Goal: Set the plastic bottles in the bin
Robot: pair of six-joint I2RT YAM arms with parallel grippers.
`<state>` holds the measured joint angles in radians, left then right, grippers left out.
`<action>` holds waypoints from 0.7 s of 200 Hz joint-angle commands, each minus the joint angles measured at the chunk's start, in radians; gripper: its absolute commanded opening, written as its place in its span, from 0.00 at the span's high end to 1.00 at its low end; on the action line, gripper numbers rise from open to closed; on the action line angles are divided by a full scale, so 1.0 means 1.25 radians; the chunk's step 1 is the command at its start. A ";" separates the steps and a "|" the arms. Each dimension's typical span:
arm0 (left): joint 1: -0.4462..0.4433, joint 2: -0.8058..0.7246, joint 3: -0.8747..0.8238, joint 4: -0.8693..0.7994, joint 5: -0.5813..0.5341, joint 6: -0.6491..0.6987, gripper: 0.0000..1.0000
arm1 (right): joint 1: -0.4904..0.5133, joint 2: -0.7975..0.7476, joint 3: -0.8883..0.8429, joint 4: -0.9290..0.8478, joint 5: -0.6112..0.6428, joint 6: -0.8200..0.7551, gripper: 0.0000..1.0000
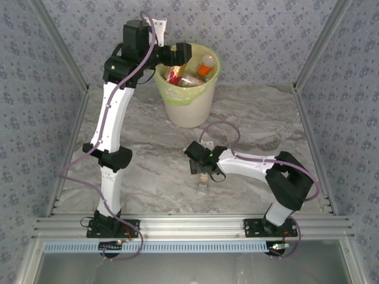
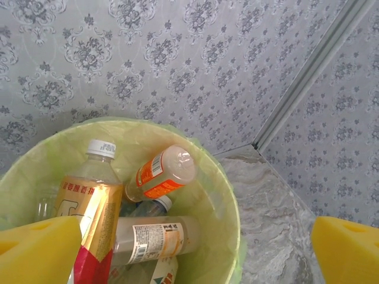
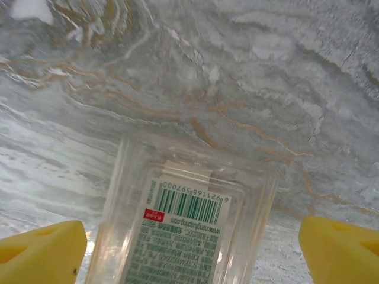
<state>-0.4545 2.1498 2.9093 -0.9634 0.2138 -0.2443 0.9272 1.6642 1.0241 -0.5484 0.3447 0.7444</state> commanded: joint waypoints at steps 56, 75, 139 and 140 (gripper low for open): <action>0.000 -0.495 -0.782 0.429 -0.135 0.090 0.01 | -0.023 0.070 0.021 0.005 -0.051 -0.025 0.13; 0.000 -0.596 -0.948 0.570 -0.213 0.091 0.01 | -0.030 0.082 0.028 0.017 -0.055 -0.023 0.16; 0.013 -0.822 -1.350 0.793 -0.519 -0.063 0.00 | -0.033 0.051 0.028 0.033 0.014 -0.031 0.39; 0.014 -0.825 -1.353 0.792 -0.522 -0.067 0.00 | -0.033 0.048 0.027 0.034 0.016 -0.032 0.39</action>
<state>-0.4519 1.1736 1.3251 -0.0998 -0.2333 -0.2066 0.8879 1.7550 1.0397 -0.5045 0.2958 0.7097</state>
